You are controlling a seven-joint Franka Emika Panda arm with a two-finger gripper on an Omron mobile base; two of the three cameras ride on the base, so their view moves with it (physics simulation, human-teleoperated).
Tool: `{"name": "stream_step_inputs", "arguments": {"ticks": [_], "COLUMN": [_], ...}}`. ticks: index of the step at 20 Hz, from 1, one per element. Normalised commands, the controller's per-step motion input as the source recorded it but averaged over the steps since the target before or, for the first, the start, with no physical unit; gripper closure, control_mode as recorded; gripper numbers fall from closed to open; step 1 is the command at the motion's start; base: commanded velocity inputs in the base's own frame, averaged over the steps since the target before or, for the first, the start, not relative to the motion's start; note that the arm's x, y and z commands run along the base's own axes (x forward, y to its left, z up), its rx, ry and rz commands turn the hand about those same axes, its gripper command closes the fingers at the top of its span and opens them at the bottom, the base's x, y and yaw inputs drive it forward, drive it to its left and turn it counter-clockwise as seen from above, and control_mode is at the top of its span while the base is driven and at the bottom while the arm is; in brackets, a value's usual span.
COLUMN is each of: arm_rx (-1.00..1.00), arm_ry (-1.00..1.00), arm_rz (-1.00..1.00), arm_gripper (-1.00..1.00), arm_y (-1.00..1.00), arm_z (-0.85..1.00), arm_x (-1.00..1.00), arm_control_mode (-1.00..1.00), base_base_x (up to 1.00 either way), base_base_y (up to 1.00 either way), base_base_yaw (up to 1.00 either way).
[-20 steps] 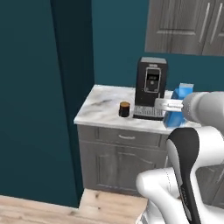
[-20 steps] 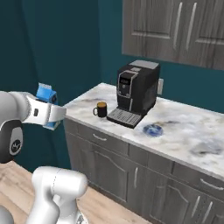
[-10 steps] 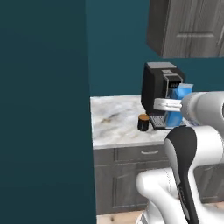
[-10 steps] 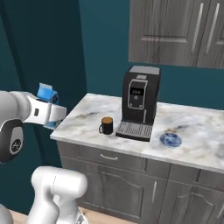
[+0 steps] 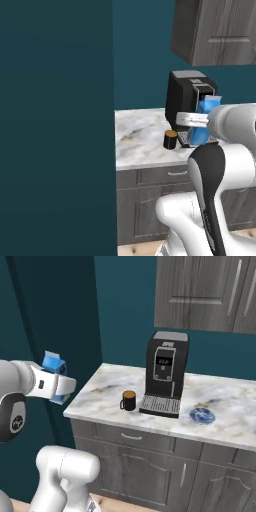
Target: Take a sugar cube from the saucer and place it inside the coffee. Then, grab milk from the fridge and place it next to the coffee on the counter to sweeten the coffee.
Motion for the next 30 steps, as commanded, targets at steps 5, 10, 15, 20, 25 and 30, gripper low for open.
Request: {"name": "stream_step_inputs", "arguments": {"ticks": [5, 10, 15, 20, 25, 30], "arm_rx": [0.00, 0.00, 0.00, 0.00, 0.00, 0.00], "arm_ry": [0.00, 0.00, 0.00, 0.00, 0.00, 0.01], "arm_rz": [0.00, 0.00, 0.00, 0.00, 0.00, 0.00], "arm_gripper": [1.00, 1.00, 1.00, 1.00, 1.00, 1.00], "arm_y": [0.00, 0.00, 0.00, 0.00, 0.02, 0.00], "arm_z": [0.00, 0.00, 0.00, -0.02, -0.29, -0.45], "arm_x": [0.00, 0.00, 0.00, 0.23, 0.61, 0.31], "arm_control_mode": [1.00, 1.00, 1.00, -1.00, -1.00, -1.00], "base_base_x": [-0.42, -0.51, -0.01, 0.00, 0.00, 0.00], "base_base_y": [0.00, 0.00, 0.00, 0.00, 0.00, 0.00], "base_base_yaw": [0.00, 0.00, 0.00, 0.00, 0.00, 0.00]}}
